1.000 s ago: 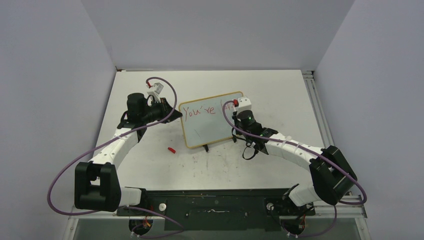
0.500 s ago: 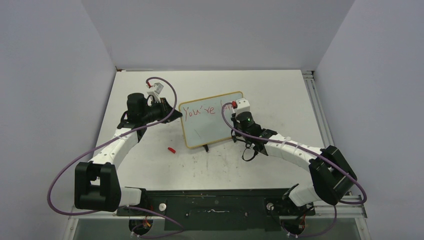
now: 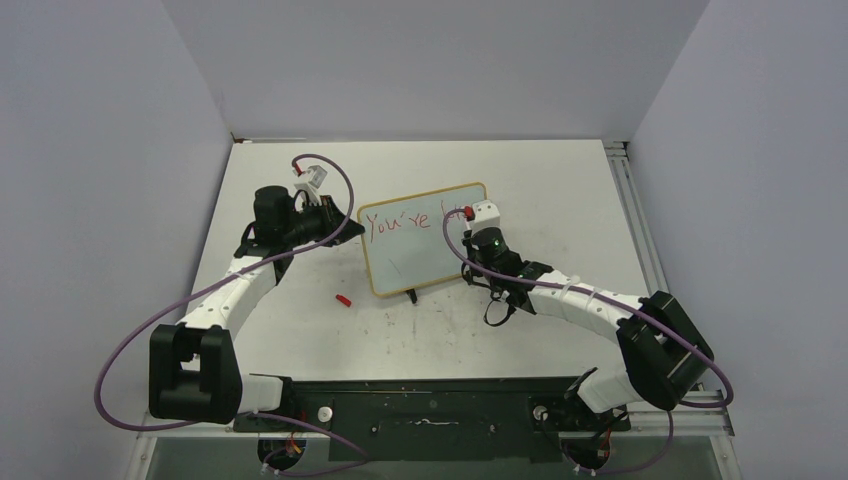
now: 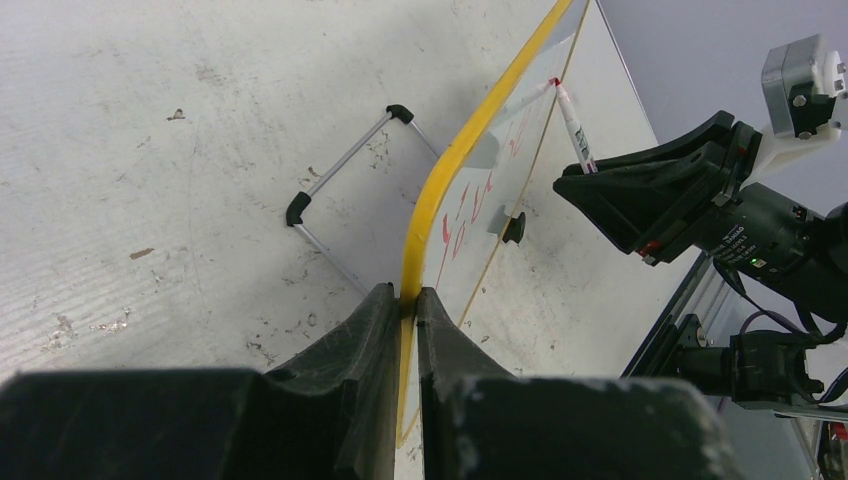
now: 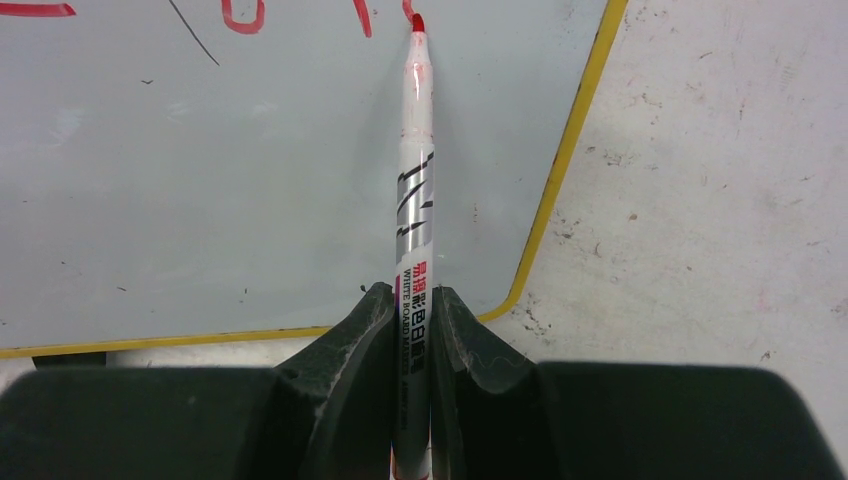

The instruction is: Write a sentence on the whiteboard

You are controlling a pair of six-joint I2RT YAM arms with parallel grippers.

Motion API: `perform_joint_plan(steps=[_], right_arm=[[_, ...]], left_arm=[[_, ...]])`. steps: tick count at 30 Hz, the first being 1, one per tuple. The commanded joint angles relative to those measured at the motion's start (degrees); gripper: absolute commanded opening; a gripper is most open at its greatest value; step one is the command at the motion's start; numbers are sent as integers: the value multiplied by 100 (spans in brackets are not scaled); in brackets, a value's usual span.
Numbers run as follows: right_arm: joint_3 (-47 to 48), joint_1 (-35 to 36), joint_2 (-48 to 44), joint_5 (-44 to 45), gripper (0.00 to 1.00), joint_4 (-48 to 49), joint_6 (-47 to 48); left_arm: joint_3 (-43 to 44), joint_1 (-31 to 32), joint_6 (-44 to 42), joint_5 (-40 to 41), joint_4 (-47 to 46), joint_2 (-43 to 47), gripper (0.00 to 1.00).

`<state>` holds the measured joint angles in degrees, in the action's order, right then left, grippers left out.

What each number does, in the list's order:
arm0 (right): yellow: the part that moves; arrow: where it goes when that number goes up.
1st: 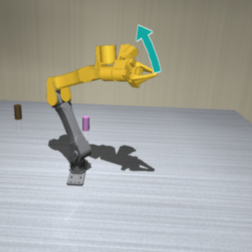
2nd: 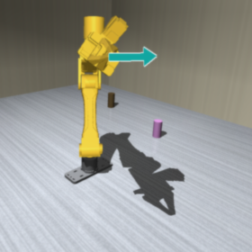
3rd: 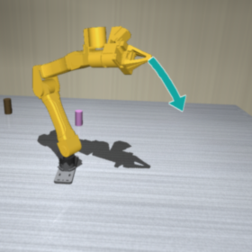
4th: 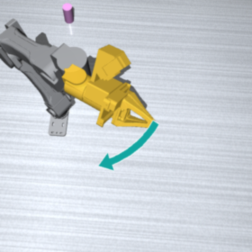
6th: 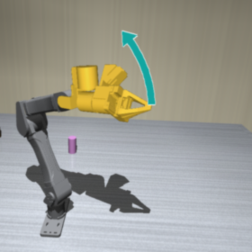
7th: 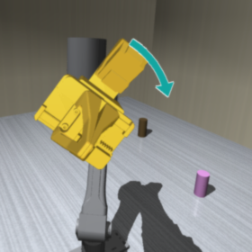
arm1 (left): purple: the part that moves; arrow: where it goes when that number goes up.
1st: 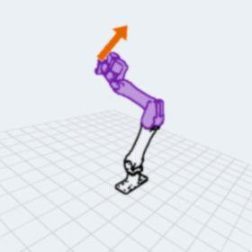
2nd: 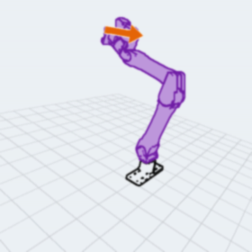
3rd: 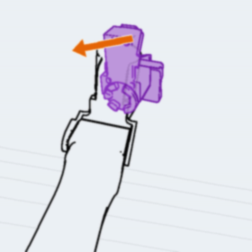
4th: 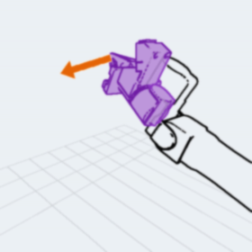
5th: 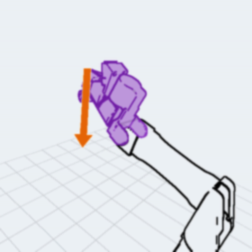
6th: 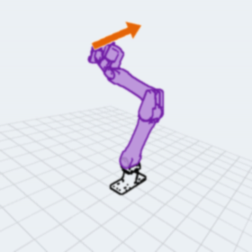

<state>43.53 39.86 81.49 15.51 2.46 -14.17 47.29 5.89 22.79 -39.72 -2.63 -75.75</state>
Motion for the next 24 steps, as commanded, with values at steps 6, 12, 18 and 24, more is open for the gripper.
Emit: perform_joint_plan(steps=[6,12,18,24], right_arm=[[67,-31,-55,243,5,18,-35],[-42,-31,-376,286,5,76,-40],[-81,-153,-413,362,5,27,0],[8,-212,-334,272,5,69,76]], left_arm=[[87,-35,-56,-69,-163,212,0],[88,-35,-55,-66,-160,217,0],[79,-35,-55,-74,-159,224,0],[79,-40,-55,-73,-163,234,0]])
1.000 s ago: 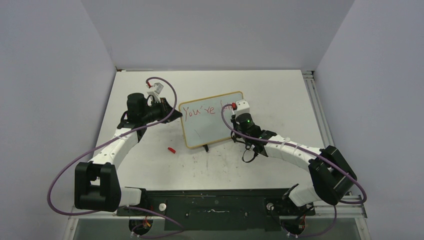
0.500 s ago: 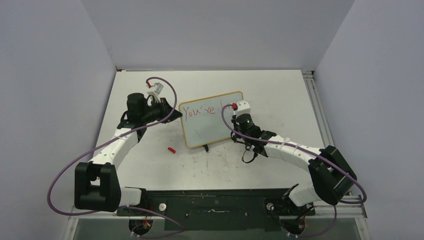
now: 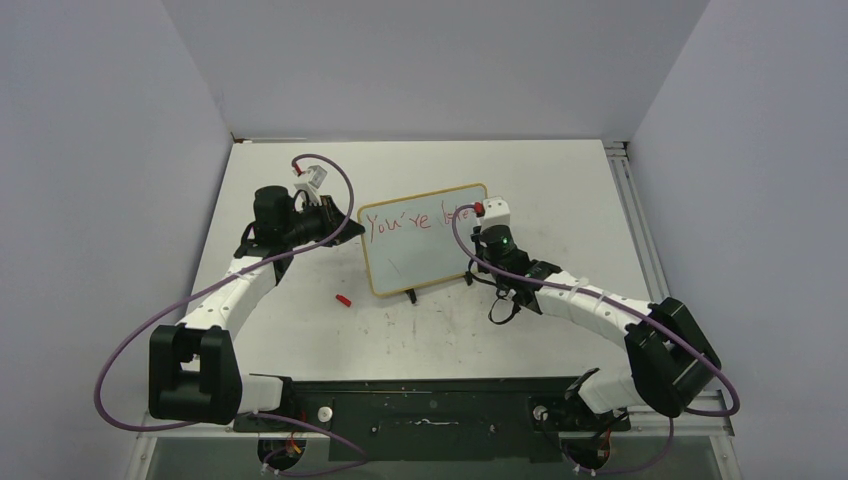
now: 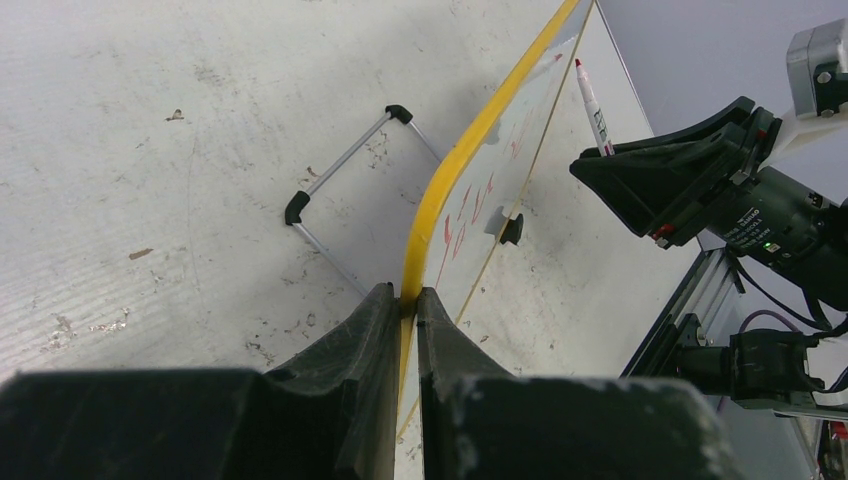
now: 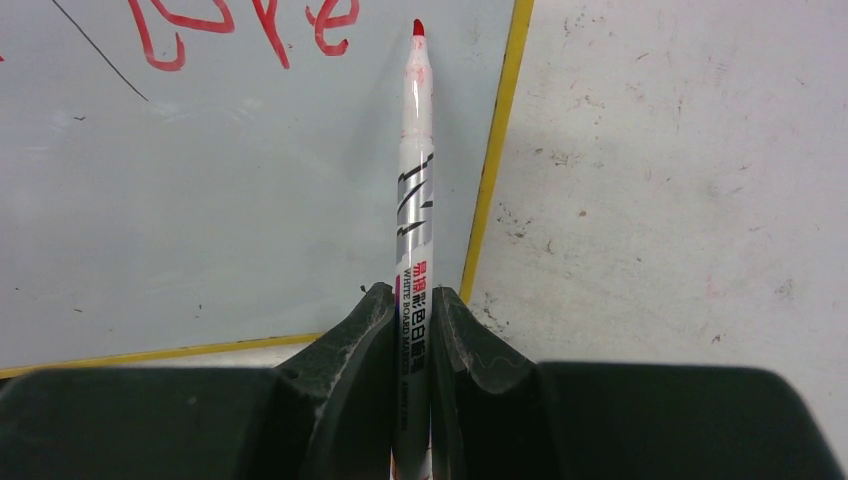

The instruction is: Write a sentence on the whiteboard

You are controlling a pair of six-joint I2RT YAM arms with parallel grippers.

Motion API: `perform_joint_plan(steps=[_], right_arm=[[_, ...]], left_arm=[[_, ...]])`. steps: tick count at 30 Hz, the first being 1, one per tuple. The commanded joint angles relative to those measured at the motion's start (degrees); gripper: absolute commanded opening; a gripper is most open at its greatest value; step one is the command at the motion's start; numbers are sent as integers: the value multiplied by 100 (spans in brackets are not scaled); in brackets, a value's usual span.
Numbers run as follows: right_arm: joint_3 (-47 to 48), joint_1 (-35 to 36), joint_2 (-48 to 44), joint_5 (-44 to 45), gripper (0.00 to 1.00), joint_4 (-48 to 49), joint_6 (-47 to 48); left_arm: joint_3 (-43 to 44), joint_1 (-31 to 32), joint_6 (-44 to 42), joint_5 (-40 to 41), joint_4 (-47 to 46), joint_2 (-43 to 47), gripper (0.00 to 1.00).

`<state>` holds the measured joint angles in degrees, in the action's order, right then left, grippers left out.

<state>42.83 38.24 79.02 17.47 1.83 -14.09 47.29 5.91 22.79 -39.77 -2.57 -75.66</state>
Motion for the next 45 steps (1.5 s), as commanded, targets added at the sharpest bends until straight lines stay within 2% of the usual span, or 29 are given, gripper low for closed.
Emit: perform_joint_plan(steps=[1,20,45], right_arm=[[96,-57,-62,58,5,129,81],[384,-95,239,-142,5,283,264],[-186,16,-20,-77,5,277,12]], left_arm=[[74,-38,-55,-74,-170,222,0],[92,-38,-60,-73,-174,189,0],[79,-40,-55,-71,-170,209,0]])
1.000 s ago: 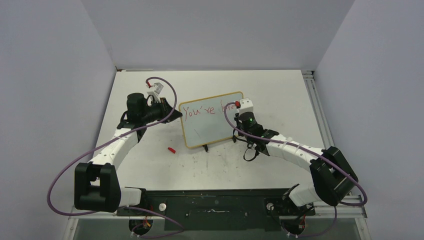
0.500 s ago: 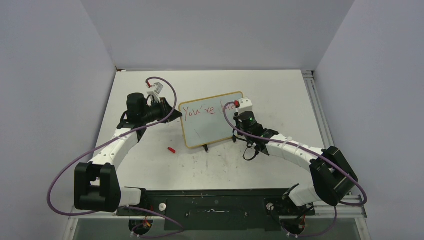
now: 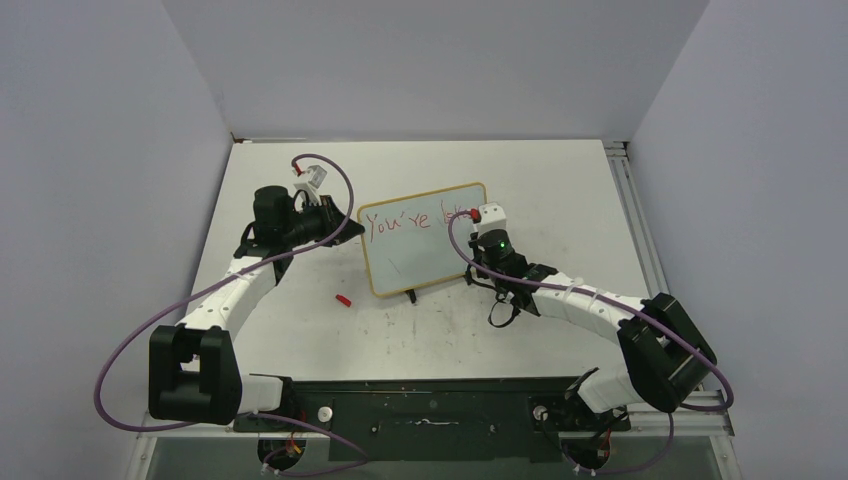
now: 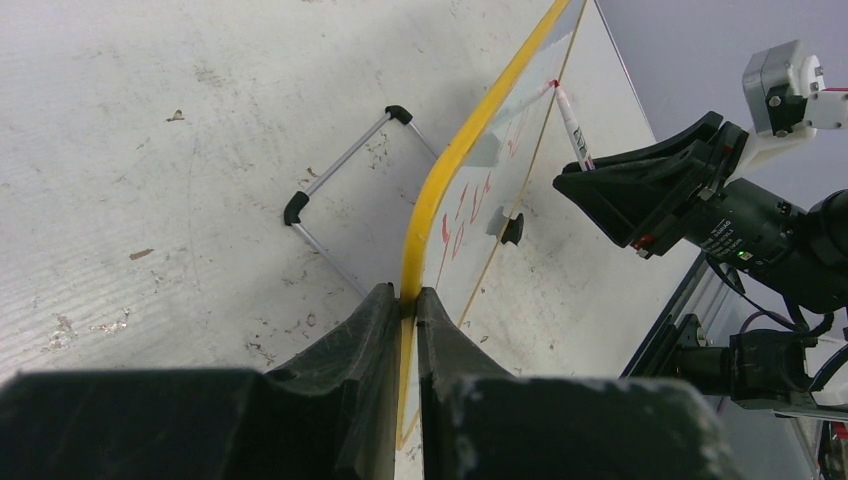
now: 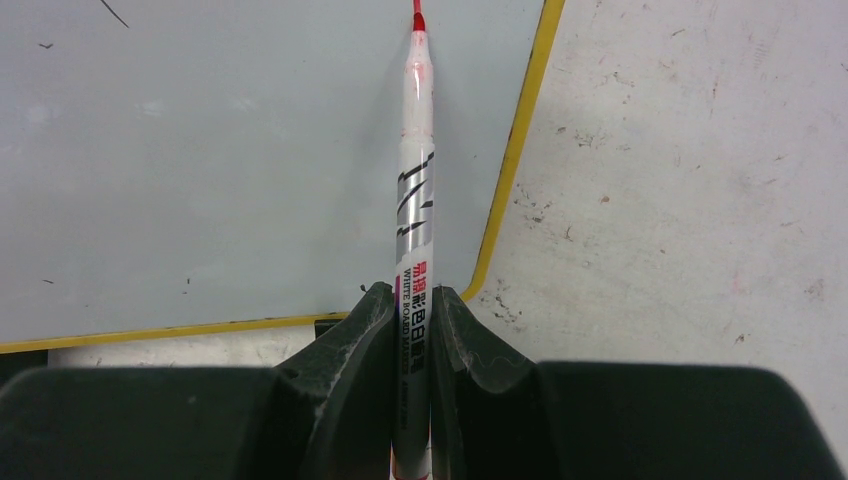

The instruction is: Write a sentence on the whiteboard

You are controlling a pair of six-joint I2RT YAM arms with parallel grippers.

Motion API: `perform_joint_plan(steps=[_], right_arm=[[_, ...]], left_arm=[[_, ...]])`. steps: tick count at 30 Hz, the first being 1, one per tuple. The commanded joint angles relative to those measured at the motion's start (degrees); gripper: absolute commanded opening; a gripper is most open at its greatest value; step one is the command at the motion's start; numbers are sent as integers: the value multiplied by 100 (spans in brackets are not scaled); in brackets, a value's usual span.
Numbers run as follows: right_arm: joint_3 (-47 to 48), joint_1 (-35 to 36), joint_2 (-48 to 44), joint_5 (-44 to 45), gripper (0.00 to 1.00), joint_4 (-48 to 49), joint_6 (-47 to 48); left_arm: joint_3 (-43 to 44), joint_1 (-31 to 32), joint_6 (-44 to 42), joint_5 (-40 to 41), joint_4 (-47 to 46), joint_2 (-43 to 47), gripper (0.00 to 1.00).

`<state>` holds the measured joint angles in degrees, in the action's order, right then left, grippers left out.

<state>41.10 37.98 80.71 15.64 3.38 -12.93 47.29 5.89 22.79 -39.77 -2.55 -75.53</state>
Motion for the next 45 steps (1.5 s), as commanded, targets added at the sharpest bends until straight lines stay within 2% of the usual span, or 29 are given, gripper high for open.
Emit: perform_joint_plan(steps=[1,27,45], right_arm=[[12,29,-164,152,5,120,-100],[984,-162,269,201,5,-67,389],[464,-159,171,-37,5,-31,132]], left_arm=[[79,-36,-55,-73,-172,190,0],[88,-38,-59,-79,-169,187,0],[93,-36,-55,-76,-168,185,0]])
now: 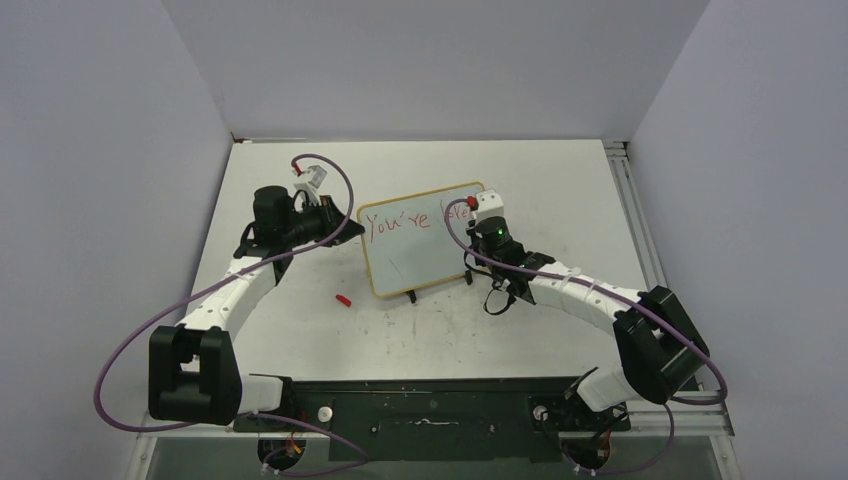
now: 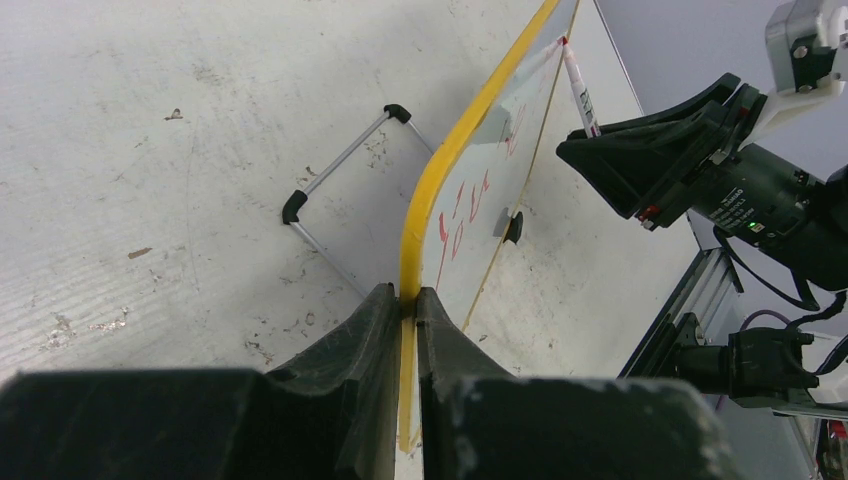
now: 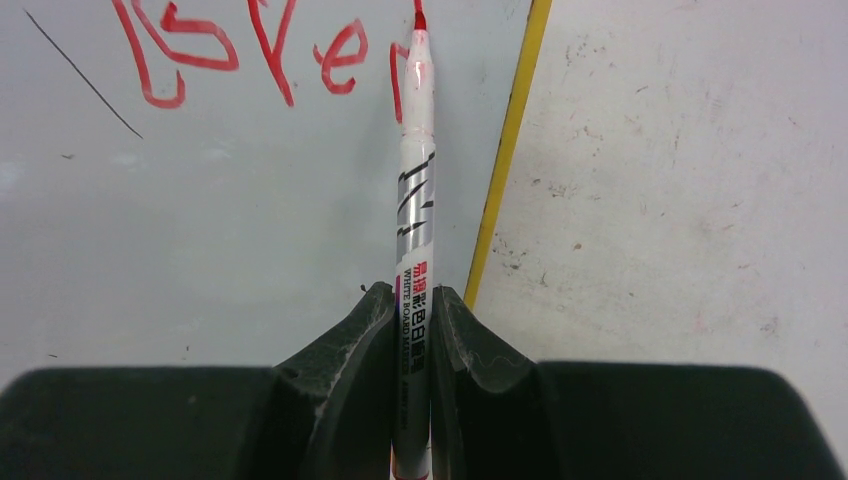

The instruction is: Write a sentence on the whiteboard

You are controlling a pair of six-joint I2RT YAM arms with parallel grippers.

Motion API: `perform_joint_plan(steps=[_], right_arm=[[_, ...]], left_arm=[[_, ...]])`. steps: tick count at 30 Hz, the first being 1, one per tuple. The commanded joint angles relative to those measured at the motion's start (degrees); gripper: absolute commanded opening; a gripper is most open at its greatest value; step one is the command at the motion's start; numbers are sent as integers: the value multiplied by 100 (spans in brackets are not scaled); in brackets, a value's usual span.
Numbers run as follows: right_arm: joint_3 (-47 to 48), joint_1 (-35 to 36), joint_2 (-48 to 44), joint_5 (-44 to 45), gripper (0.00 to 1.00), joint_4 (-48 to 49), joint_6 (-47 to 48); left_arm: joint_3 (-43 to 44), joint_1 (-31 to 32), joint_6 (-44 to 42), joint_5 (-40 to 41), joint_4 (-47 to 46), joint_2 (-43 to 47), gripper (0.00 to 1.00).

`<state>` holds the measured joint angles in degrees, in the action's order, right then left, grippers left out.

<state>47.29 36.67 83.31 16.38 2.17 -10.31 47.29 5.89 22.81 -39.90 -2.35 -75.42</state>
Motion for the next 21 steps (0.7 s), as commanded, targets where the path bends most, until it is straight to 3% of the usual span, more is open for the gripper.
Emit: perform_joint_plan(steps=[1,21], right_arm=[[-184,-27,-101,-106,5,98,-147],[-373,-58,-248,229,5,-103,-349]], left_arm=[[92,-35,-57,-67,-193,176,0],[88,-35,-57,-70,-192,182,0]])
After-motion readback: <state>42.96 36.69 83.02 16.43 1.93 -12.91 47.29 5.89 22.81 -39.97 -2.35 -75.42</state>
